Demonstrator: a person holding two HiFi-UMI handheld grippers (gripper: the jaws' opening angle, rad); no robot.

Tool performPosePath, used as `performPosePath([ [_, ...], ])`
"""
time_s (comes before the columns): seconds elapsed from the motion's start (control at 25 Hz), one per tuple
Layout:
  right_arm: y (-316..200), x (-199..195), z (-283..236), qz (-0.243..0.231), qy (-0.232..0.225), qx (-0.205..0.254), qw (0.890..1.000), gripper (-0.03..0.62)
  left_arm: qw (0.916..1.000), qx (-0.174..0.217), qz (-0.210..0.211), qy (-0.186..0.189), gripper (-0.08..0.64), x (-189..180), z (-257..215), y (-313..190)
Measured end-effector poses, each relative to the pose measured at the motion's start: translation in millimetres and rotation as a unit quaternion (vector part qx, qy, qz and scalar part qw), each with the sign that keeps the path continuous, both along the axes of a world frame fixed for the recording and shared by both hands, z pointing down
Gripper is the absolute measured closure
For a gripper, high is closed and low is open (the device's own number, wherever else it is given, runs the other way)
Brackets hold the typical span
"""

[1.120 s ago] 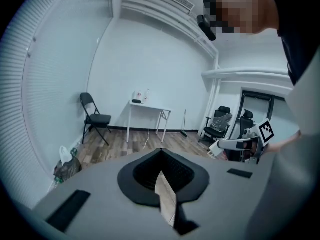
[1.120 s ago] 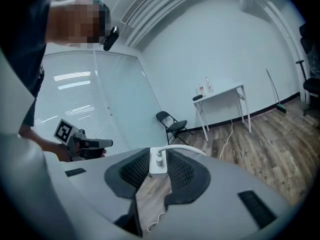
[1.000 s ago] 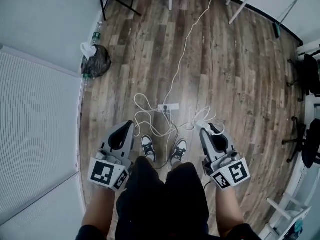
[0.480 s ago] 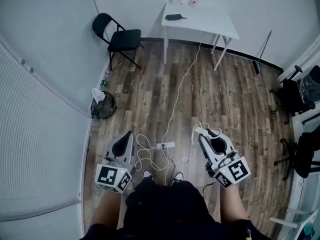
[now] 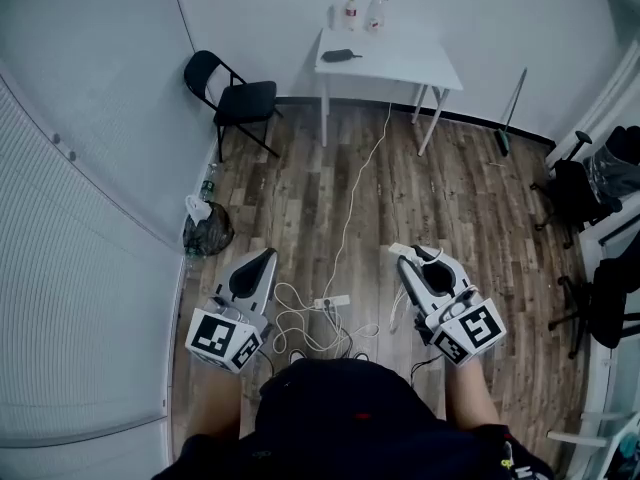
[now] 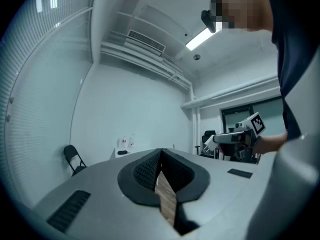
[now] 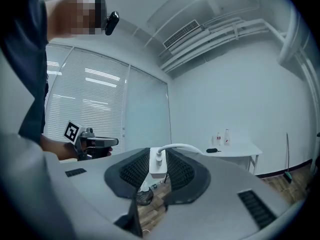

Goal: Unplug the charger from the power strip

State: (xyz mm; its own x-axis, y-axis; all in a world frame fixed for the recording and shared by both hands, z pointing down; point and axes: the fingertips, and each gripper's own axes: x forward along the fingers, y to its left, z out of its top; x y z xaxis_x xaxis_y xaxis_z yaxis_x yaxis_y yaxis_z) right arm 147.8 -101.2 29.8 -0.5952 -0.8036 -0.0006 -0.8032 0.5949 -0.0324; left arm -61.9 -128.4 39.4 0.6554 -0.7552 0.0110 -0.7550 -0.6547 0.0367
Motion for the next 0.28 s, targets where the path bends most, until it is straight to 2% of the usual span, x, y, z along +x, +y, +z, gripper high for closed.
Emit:
performPosePath([
  [0.12, 2, -1, -5, 0.003, 0.002, 0.007, 1.0, 0.486, 0.9999, 0.009, 0.009, -0.003, 0.54, -1, -8, 1],
  [0.28, 4, -1, -11, 0.011, -0.001, 0.012, 1.0, 0.486, 1.0, 0.008, -0.001, 0.003, 0.54, -8, -15, 2],
])
